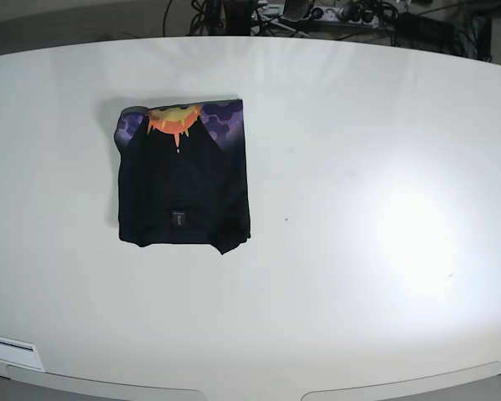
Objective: Fold the T-shirt properly
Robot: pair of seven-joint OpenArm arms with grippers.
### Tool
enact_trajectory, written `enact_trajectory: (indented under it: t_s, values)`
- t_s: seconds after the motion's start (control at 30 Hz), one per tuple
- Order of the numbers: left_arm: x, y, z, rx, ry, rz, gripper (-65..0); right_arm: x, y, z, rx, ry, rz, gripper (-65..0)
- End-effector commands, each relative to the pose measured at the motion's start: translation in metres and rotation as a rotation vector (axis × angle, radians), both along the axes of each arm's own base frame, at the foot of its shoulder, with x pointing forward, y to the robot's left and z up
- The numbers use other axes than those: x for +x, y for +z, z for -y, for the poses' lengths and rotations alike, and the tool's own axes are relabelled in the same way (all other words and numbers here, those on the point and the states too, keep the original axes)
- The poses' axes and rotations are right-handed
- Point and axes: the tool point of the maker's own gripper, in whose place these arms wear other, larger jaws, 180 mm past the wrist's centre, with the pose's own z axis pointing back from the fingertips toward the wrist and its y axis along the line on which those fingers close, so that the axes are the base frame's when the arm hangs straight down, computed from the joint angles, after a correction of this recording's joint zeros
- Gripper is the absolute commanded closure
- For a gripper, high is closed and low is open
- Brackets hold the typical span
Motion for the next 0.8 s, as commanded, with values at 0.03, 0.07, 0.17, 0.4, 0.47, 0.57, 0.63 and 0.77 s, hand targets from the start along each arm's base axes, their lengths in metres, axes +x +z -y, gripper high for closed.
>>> enact_trajectory:
  t_s: [0.03,0.07,0.17,0.4,0.47,0.57,0.63,0.77]
  values:
    - [0.018,-0.009,-0.004,0.045,-0.02,0.039,0.0,0.021,-0.012,0.002,-0.041,0.027,0.042,0.0]
    - [0.027,-0.014,0.001,0.055,-0.023,0.051,0.0,0.03,-0.019,-0.003,-0.049,0.034,0.052,0.0]
    - [0.055,-0.029,0.022,0.083,-0.034,0.1,0.0,0.059,-0.037,-0.026,-0.059,0.056,0.086,0.0]
    - [0.091,-0.047,0.091,0.11,-0.076,0.179,0.0,0.102,-0.06,-0.109,-0.008,0.131,0.159,0.0]
    - [0.092,-0.048,0.108,0.097,-0.092,0.196,0.0,0.106,-0.062,-0.124,0.005,0.127,0.166,0.0]
    - [0.094,-0.048,0.124,0.09,-0.092,0.211,0.0,0.11,-0.061,-0.137,0.021,0.114,0.192,0.0]
    - [0.094,-0.048,0.128,0.082,-0.09,0.211,0.0,0.108,-0.061,-0.141,0.025,0.111,0.188,0.0]
    - [0.094,-0.048,0.117,0.099,-0.096,0.209,0.0,0.1,-0.063,-0.119,-0.079,0.1,0.176,0.0]
